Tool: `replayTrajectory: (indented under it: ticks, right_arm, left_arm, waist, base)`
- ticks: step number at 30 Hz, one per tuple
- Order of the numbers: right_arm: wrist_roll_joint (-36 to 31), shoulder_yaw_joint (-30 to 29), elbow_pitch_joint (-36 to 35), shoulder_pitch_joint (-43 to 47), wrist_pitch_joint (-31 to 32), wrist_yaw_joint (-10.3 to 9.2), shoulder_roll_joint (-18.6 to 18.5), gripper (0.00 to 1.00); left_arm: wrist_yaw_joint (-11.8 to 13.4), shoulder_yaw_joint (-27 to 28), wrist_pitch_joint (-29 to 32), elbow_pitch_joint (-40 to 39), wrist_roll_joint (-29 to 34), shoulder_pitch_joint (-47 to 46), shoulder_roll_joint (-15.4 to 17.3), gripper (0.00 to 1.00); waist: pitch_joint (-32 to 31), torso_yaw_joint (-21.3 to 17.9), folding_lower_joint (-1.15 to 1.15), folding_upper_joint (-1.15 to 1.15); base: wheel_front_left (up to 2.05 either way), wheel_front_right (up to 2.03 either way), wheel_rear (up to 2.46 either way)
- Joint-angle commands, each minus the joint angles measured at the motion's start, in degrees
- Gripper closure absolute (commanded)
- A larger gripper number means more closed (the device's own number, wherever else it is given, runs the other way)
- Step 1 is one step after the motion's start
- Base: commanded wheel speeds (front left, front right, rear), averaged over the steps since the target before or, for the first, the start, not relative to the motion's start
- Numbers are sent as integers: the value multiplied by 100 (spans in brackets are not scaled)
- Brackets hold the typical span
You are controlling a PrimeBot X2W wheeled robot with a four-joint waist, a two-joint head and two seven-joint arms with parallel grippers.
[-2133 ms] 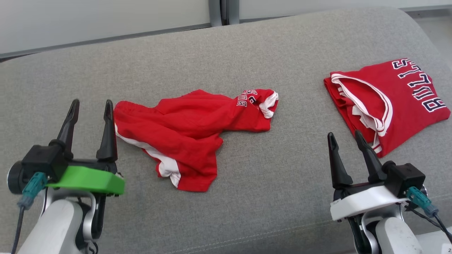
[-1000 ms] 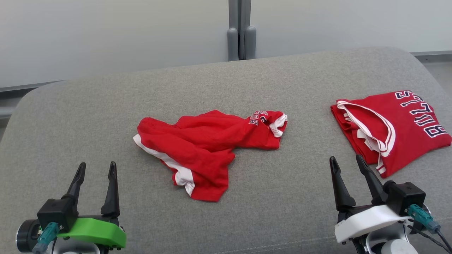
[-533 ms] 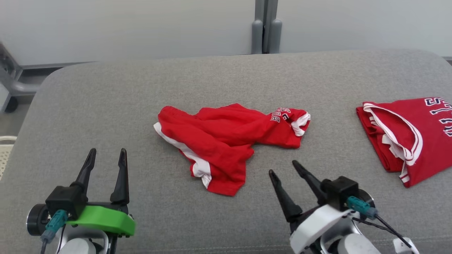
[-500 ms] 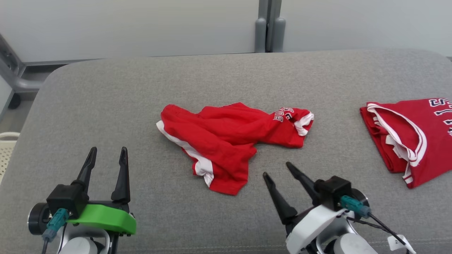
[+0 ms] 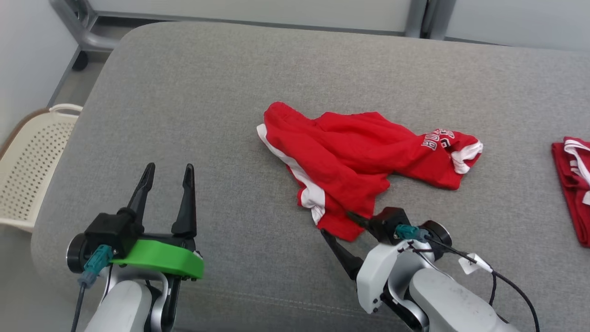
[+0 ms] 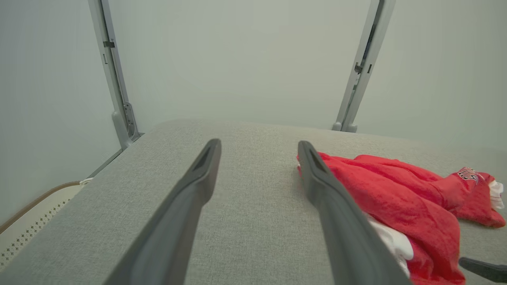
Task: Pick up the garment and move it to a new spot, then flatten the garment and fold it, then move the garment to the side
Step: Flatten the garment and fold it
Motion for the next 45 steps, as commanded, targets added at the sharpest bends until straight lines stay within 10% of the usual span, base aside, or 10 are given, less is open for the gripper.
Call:
replayTrajectory:
  ticks: [1, 10, 12, 13, 29, 45]
  right_arm:
    - [89, 64, 216, -225, -55, -2, 54, 0]
    - [194, 427, 1400, -974, -227, -2, 241, 0]
    - [210, 449, 1601, -1054, -296, -2, 255, 91]
    - [247, 466, 1698, -1057, -275, -2, 266, 100]
    - [753, 377, 287, -548, -764, -4, -643, 100]
    - [717, -1182, -1721, 556, -389, -3, -1985, 100]
  left_arm:
    - [-55, 70, -18, 4, 76, -142, -78, 0]
    - [-329, 374, -21, 84, 380, -199, -466, 0]
    - [-384, 459, -21, 101, 455, -201, -535, 0]
    - [-409, 485, -21, 117, 492, -212, -561, 0]
    - [-705, 1011, -16, 186, 976, -132, -778, 0]
    - [-844, 1167, -16, 251, 1168, -111, -701, 0]
  waist:
    - [465, 434, 0, 0]
    - [771, 649, 0, 0]
    - [803, 639, 0, 0]
    - [811, 631, 0, 0]
    - [712, -221, 0, 0]
    - [601, -1049, 0, 0]
  base:
    - [0, 0, 0]
    - [0, 0, 0]
    - [0, 0, 0]
    - [0, 0, 0]
    - [0, 0, 0]
    - [0, 0, 0]
